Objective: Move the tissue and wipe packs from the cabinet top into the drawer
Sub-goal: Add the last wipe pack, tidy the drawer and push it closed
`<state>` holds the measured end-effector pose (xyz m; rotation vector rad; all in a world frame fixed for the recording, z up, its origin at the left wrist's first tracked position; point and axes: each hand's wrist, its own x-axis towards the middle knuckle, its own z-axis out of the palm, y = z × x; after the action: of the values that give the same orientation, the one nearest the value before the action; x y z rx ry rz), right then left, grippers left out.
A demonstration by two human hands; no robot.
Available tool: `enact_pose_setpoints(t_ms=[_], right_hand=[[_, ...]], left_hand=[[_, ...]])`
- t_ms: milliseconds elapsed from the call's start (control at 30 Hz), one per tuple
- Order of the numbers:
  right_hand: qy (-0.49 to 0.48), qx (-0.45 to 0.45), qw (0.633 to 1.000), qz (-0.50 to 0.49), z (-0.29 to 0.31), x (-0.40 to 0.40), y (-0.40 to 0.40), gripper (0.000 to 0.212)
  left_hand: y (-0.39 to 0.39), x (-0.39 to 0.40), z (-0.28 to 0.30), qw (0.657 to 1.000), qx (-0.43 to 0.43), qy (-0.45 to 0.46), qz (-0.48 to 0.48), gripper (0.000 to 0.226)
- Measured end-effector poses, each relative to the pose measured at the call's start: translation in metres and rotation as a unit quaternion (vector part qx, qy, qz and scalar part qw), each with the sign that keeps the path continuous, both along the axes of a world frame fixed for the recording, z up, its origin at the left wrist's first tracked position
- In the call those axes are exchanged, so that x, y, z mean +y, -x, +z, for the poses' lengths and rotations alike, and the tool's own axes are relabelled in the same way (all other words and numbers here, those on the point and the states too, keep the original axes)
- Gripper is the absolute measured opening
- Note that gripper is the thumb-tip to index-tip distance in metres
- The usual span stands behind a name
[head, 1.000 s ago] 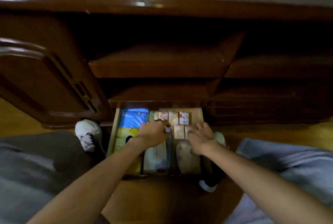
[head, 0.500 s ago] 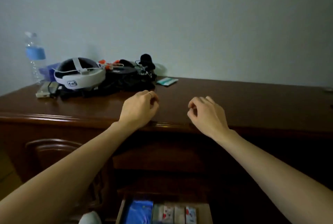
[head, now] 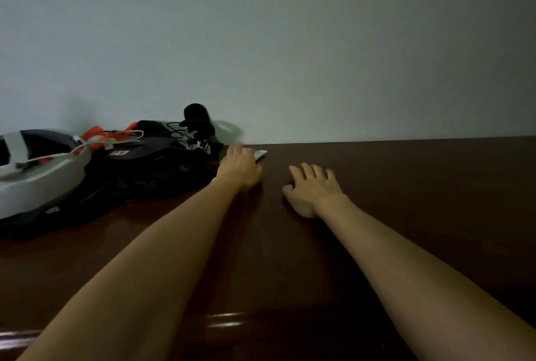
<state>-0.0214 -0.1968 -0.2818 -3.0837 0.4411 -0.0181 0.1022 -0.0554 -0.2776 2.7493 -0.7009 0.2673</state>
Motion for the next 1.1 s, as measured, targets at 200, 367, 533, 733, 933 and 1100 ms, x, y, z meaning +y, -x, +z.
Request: enact_pose_setpoints(t_ms=[200, 367, 533, 733, 933, 1100], right_hand=[[-0.033, 0.030, 0.999, 0.009, -0.006, -0.014, -0.023, 0.068], [-0.017, 0.035, 0.999, -0.012, -0.002, -0.006, -0.014, 0.066], [0.049, -0.025, 0.998, -0.018, 0.009, 0.019, 0.023, 0.057], [-0.205, -0.303, 0.923, 0.118, 0.001, 0.063, 0.129, 0.036], [-0.249, -0.427, 0.839, 0.228, -0.050, 0.115, 0.240, 0.027], [-0.287, -0.370, 0.853, 0.230, -0.153, 0.147, 0.298, 0.063]], left_hand=[[-0.050, -0.025, -0.019, 0.994, -0.023, -0.068, 0.088, 0.072], [-0.012, -0.023, -0.015, 0.999, -0.010, -0.011, 0.029, 0.059], [0.080, 0.015, -0.014, 0.999, -0.004, 0.030, -0.019, 0.055], [0.215, 0.084, -0.011, 0.957, -0.039, 0.285, -0.032, 0.059], [0.347, 0.151, -0.052, 0.917, 0.018, 0.383, -0.112, 0.043], [0.403, 0.187, -0.151, 0.862, 0.202, 0.457, -0.088, 0.022]])
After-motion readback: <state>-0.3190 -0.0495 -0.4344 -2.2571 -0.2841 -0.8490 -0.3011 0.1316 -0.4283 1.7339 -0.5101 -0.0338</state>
